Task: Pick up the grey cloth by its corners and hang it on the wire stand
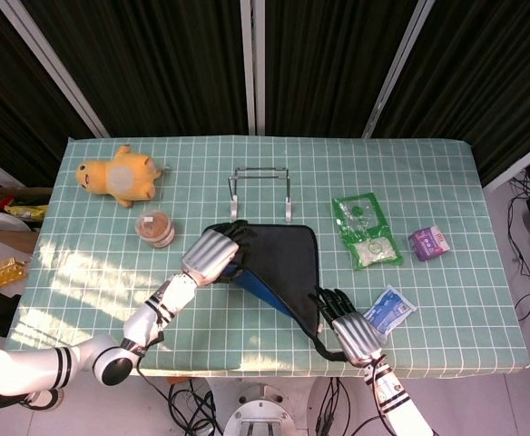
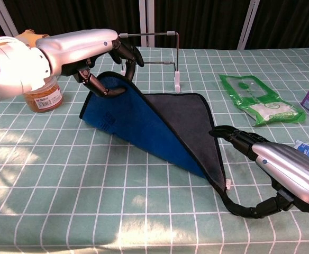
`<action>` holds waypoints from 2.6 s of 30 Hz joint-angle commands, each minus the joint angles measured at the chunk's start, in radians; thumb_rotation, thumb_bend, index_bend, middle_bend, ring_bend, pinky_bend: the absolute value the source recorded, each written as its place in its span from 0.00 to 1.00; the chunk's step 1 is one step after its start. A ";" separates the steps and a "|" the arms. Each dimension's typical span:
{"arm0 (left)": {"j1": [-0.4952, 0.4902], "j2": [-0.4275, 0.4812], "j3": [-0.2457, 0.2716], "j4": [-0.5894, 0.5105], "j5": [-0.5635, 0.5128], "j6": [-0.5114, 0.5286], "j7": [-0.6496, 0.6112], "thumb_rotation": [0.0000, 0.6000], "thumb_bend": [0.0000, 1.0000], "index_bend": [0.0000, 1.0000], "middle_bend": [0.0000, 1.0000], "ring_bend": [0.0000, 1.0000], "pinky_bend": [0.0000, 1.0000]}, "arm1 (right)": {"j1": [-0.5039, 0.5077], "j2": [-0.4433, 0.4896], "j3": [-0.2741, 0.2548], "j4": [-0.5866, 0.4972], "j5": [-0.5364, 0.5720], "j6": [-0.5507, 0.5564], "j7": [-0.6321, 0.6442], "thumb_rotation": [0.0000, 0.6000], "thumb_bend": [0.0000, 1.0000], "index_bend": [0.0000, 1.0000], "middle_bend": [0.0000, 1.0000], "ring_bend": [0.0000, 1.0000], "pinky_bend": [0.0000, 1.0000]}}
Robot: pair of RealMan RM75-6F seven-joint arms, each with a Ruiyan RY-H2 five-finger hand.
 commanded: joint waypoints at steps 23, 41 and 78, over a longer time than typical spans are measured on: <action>-0.028 0.005 0.013 -0.001 -0.047 0.011 -0.006 1.00 0.43 0.82 0.22 0.11 0.24 | -0.011 -0.142 0.022 0.141 -0.001 0.077 0.141 1.00 0.03 0.00 0.00 0.00 0.00; -0.040 0.013 0.021 0.003 -0.056 0.016 -0.019 1.00 0.43 0.82 0.22 0.11 0.24 | -0.022 -0.147 0.048 0.186 0.043 0.096 0.194 1.00 0.04 0.00 0.00 0.00 0.00; 0.010 0.081 0.022 -0.047 -0.081 0.037 -0.181 1.00 0.43 0.85 0.25 0.13 0.24 | 0.157 0.032 0.319 -0.038 0.190 -0.018 0.254 1.00 0.57 1.00 0.10 0.00 0.00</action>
